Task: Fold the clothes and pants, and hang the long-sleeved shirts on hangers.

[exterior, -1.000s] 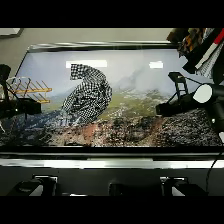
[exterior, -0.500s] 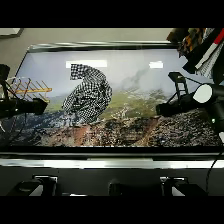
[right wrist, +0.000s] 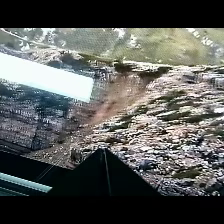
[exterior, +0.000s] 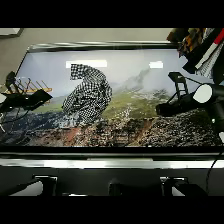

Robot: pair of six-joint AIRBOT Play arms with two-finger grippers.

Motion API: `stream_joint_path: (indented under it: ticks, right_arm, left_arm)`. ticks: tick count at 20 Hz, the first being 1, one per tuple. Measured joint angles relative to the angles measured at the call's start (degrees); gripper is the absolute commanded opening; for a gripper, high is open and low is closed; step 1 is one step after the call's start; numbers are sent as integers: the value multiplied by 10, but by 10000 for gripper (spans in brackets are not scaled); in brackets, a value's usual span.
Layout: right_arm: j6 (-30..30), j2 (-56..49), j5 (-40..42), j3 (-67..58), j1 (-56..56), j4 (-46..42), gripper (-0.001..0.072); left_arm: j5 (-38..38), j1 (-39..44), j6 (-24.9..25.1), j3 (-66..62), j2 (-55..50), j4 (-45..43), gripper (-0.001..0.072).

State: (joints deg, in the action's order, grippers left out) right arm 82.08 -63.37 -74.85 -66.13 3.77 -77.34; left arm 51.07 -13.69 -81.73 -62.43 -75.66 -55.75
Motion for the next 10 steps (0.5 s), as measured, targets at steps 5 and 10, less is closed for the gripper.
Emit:
stream_joint_path:
  ticks: [5, 10]
  right_arm:
    - [7, 0, 0, 0, 0, 3, 126]
    - [87, -19, 42, 4, 0, 49, 673]
  left_arm:
    - [-18, 12, 74, -80, -177, 116, 712]
    - [-19, 45, 96, -141, -264, 148, 30]
